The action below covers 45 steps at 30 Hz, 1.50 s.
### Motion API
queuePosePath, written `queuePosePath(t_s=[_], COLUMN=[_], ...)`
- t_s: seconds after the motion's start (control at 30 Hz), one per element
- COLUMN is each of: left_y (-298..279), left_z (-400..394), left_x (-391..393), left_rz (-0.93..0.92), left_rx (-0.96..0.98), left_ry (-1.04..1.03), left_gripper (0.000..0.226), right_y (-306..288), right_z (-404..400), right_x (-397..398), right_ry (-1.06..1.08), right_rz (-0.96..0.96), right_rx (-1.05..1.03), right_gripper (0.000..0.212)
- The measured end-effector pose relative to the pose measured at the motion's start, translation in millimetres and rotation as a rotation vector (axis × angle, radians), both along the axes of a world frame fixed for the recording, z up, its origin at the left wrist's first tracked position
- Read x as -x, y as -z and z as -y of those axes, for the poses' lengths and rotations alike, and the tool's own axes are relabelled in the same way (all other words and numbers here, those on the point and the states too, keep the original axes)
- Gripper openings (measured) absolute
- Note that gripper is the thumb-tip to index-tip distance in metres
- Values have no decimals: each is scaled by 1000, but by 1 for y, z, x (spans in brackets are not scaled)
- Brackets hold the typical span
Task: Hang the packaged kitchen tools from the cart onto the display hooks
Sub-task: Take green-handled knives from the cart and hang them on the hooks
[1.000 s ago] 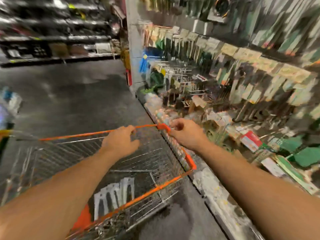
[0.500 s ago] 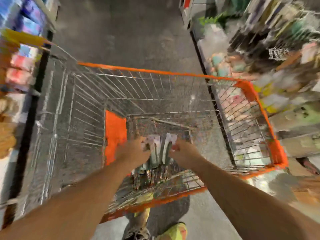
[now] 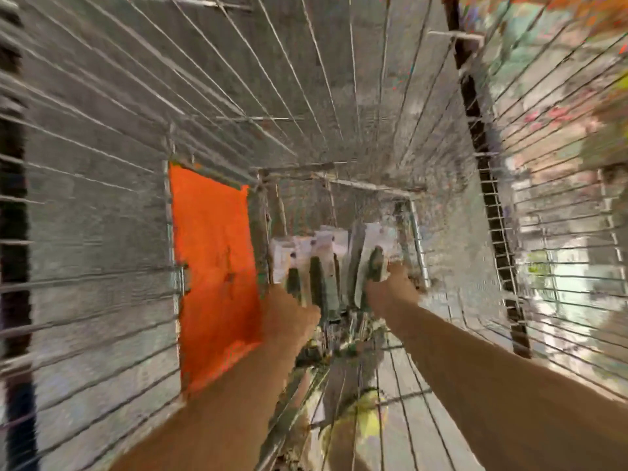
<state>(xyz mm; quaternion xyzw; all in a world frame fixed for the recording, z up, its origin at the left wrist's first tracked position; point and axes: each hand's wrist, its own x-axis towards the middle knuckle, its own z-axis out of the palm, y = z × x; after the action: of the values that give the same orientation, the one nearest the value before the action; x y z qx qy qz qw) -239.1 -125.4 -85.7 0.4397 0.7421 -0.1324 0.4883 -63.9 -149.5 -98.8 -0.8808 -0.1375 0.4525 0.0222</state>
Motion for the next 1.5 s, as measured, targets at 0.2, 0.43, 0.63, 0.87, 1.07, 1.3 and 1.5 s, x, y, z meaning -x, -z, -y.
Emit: queuePosePath(t_s=[0.2, 0.43, 0.63, 0.87, 1.07, 1.3, 1.5], left_y=[27, 39, 36, 44, 56, 55, 52], left_z=[10, 24, 26, 34, 24, 15, 14], left_x=[-13, -13, -11, -6, 0, 3, -10], left_rz=[76, -65, -63, 73, 129, 213, 446], left_rx=[-15, -138, -220, -313, -196, -155, -122], left_ry=[-191, -145, -155, -179, -166, -193, -363], left_gripper=[79, 82, 67, 90, 65, 72, 29], right_y=[35, 40, 45, 39, 16, -4, 10], right_z=[-1, -8, -6, -4, 1, 10, 7], right_x=[22, 39, 30, 20, -16, -13, 12], right_ry=[123, 241, 374, 410, 502, 508, 411], right_rz=[57, 6, -1, -77, -62, -534, -529], right_rx=[-24, -128, -207, -165, -248, -70, -15], right_gripper=[45, 47, 54, 64, 53, 37, 37])
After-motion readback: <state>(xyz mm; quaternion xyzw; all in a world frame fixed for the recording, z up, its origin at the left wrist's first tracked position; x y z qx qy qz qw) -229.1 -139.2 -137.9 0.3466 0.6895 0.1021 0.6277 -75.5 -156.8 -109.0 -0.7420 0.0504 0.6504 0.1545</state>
